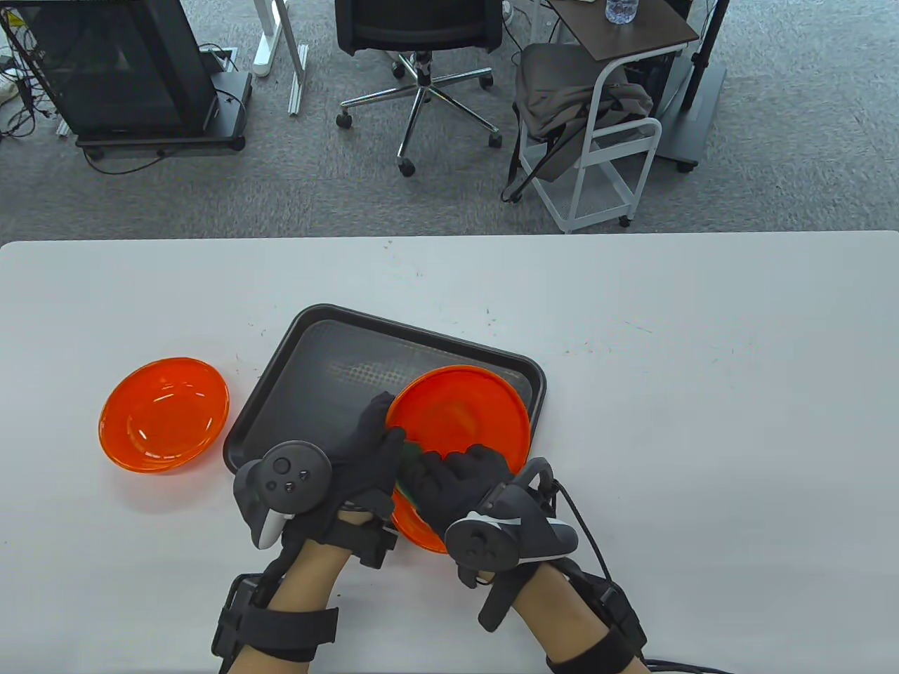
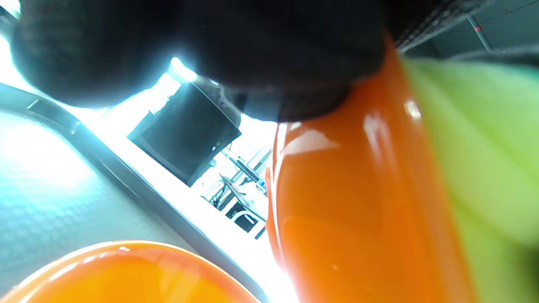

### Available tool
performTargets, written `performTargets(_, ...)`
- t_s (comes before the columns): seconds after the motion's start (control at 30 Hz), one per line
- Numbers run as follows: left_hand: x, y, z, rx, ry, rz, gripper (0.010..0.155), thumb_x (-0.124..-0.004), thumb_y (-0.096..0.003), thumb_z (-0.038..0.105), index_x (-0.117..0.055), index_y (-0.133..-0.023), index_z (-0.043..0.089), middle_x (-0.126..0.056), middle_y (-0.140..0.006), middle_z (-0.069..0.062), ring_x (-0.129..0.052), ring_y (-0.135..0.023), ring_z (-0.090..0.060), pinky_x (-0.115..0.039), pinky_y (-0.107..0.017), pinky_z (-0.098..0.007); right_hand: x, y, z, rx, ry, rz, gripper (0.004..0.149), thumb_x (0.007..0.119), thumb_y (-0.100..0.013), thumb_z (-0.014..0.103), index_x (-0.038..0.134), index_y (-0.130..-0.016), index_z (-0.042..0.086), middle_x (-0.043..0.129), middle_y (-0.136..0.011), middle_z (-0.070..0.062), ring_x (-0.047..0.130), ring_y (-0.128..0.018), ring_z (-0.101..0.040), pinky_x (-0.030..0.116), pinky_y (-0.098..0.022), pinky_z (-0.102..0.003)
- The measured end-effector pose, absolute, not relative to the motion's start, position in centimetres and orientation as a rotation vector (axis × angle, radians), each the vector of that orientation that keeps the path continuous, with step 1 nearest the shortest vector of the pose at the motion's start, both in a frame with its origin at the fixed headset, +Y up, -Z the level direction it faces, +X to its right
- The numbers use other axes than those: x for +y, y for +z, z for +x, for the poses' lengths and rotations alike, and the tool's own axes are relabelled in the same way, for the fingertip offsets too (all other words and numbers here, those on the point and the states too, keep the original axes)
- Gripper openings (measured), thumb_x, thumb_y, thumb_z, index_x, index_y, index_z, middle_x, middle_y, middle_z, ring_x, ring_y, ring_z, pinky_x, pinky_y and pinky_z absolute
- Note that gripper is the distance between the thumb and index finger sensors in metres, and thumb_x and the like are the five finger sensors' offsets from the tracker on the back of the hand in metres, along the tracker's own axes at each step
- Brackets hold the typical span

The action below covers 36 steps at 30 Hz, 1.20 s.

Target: Wipe bowl with sponge

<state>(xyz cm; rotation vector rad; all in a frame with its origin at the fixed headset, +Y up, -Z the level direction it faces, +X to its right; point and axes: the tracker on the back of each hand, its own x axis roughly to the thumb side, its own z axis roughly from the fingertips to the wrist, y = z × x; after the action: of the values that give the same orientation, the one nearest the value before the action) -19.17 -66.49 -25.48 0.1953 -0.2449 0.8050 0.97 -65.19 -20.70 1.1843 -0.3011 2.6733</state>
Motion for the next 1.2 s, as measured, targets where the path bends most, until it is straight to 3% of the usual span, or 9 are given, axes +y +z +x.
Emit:
performTargets(0.17,-66.5,-25.8,-20.4,-0.198,0.828,0.213,0.054,-0.077,-0.0534,0.046,-0.071,-0.1,0.02,-0.1,-0.043,-0.004,-0.1,-0.01,-0.008,-0.094,-0.016,-0.034,-65.0,-20.5,1.0,-0.192,2.797,1.185,0.048,0.079,-0.053,0.031,0.064,-0.096,0.016,0.08,-0.098,-0.019,0.075,-0.085,-0.043,0.057,-0.061,-0.069)
performTargets(0.43,-66.6,-26.2,-23.1,-0.111,0.953,0.24,0.055,-0.077,-0.0536,0.045,-0.07,-0.101,0.018,-0.099,-0.044,-0.005,-0.1,-0.01,-0.008,-0.094,-0.017,-0.034,-64.0,-20.5,2.2,-0.321,2.843,1.116,0.047,0.079,-0.052,0.03,0.066,-0.095,0.018,0.073,-0.103,-0.019,0.069,-0.09,-0.045,0.051,-0.063,-0.073)
performTargets(0.97,-67.1,-26.3,-24.9,-0.008,1.095,0.188,0.056,-0.073,-0.0539,0.044,-0.068,-0.101,0.015,-0.098,-0.043,-0.005,-0.098,-0.009,-0.006,-0.093,-0.015,-0.033,-62.1,-20.7,5.4,-0.658,2.823,0.906,0.047,0.079,-0.053,0.032,0.065,-0.096,0.019,0.078,-0.1,-0.018,0.076,-0.087,-0.044,0.055,-0.061,-0.072)
performTargets(1.2,-67.3,-26.3,-25.5,0.034,1.123,0.18,0.056,-0.072,-0.054,0.045,-0.068,-0.101,0.014,-0.098,-0.042,-0.004,-0.097,-0.007,-0.005,-0.093,-0.015,-0.032,-61.7,-20.9,7.1,-0.699,2.759,0.817,0.048,0.078,-0.054,0.032,0.063,-0.097,0.016,0.081,-0.097,-0.02,0.087,-0.078,-0.043,0.061,-0.059,-0.071)
